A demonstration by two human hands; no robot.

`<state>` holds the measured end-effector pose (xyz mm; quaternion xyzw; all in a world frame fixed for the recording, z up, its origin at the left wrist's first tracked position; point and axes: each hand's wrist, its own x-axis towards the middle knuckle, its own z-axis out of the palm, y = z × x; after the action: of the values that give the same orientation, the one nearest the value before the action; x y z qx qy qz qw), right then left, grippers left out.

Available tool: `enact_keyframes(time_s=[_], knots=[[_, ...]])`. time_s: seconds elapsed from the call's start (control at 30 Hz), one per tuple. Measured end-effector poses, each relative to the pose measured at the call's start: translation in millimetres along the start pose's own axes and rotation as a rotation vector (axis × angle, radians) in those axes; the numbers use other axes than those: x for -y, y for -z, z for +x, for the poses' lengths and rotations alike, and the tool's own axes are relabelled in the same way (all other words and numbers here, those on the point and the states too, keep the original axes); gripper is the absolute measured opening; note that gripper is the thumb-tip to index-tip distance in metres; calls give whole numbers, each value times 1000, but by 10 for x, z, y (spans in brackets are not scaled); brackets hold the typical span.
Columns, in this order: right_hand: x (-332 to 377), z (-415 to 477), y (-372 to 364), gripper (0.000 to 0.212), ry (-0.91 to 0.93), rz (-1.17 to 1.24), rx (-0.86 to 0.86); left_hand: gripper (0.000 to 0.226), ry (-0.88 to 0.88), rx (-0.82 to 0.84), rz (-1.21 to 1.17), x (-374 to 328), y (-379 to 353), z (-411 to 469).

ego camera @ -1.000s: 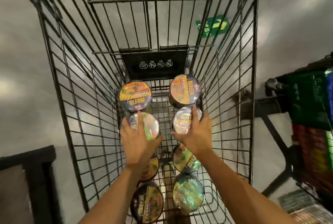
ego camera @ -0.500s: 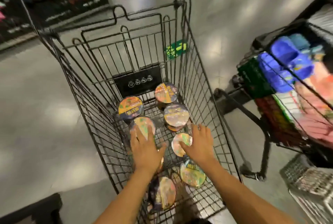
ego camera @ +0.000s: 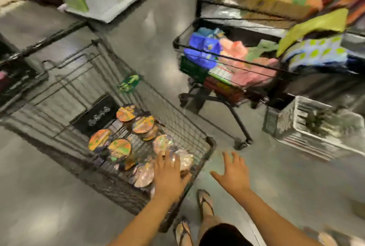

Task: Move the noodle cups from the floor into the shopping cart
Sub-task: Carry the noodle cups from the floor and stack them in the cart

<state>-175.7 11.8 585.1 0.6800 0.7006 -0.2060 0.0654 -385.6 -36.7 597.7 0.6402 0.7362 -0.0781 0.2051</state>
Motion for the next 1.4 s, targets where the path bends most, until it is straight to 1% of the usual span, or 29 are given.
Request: enact_keyframes(time_s=[0.2, 0.33, 0.57, 0.73, 0.9, 1.1, 1.2, 1.33, 1.4], knots=[[-1130, -493, 7, 89, -337, 140, -24, 81, -303, 41, 206, -1102, -72, 127], [-1871, -824, -8, 85, -539, 201, -2, 80, -469, 114, 267, -1886, -161, 266], [-3168, -1289, 7, 87, -835, 323, -8, 79, -719, 180, 401, -3479, -425, 366], [-3936, -1621, 17, 85, -1005, 436, -58, 79, -865, 190, 461, -4547, -673, 255], [-4470, -1888, -23, 91, -1139, 587, -58, 80, -966, 219, 508, -5322, -822, 107], [-4894, -2036, -139, 89, -1316, 729, -68, 81, -1102, 253, 601, -6026, -1018, 126], [-5127, -2022, -157, 92, -1399, 792, -68, 81, -1171, 266, 645, -6403, -1130, 224], [-5529, -1923, -147, 86, -1509, 842, -78, 81, -1258, 285, 682, -7042, -1301, 417], [-5765, -1828, -136, 87, -1571, 882, -93, 80, -1309, 295, 710, -7423, -1377, 548]])
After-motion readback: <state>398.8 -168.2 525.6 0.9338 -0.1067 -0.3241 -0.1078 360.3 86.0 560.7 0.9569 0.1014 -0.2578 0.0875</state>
